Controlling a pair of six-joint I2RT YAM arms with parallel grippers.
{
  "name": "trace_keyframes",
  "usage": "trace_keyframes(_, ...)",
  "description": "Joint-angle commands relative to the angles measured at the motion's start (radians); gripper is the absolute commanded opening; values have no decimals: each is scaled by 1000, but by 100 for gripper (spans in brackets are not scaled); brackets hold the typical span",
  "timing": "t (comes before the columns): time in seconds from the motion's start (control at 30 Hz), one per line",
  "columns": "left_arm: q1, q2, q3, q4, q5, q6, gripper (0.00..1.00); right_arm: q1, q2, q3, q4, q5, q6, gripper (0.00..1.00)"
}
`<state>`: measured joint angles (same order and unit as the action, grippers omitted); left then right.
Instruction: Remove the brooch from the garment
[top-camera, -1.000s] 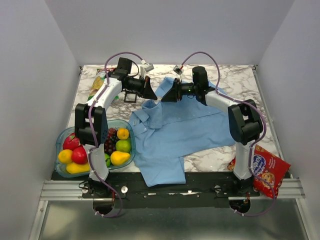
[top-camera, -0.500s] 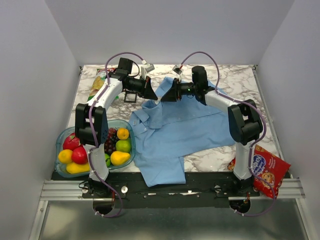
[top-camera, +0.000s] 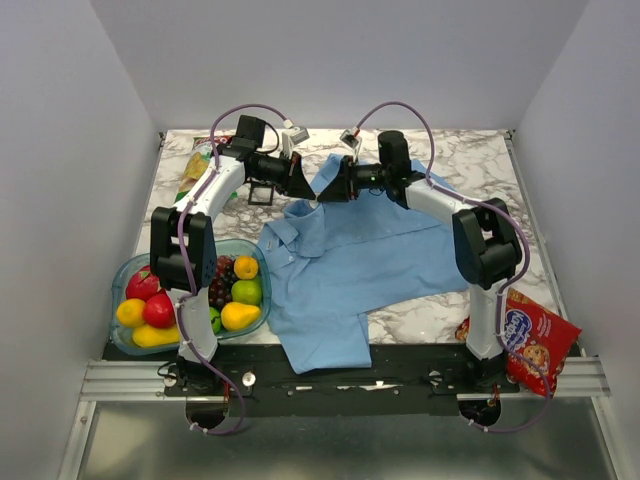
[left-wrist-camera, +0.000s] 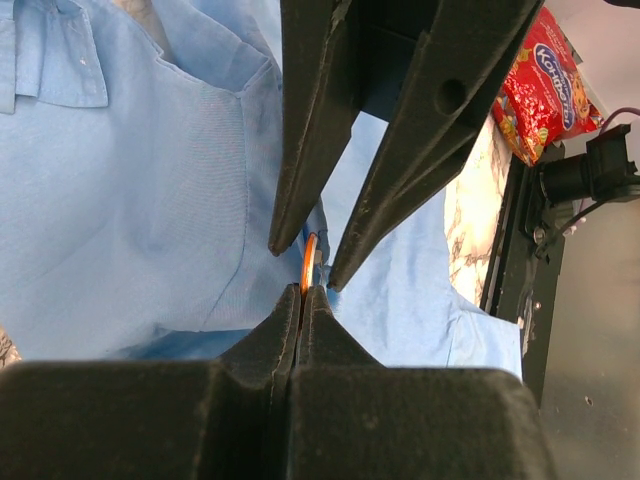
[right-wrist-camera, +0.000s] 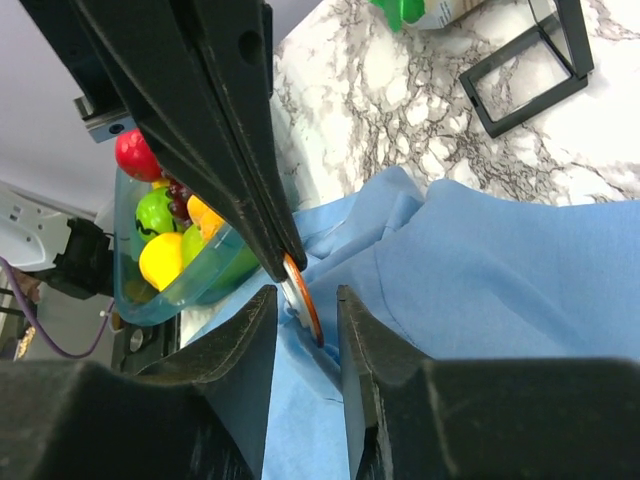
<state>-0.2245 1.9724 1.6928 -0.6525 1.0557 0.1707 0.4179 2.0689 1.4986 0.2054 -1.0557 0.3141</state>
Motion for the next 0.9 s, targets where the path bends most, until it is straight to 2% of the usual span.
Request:
trace_keyframes(0.0,-4,-29,-2,8,-5,-5,0,5,22,26,-38,14,-18,38)
trace_keyframes(0.2,-4,-24,2,8,-6,-8,0,7,25,26,-43,3,-29,33)
trace_keyframes(0.57,-4,-17,10,5,4,-20,0,18,45,63,-89,48,-44,31)
trace_keyframes(0.87,-4,-15,7,36,20,-69,0,38,51,91,-170,79,-124,19)
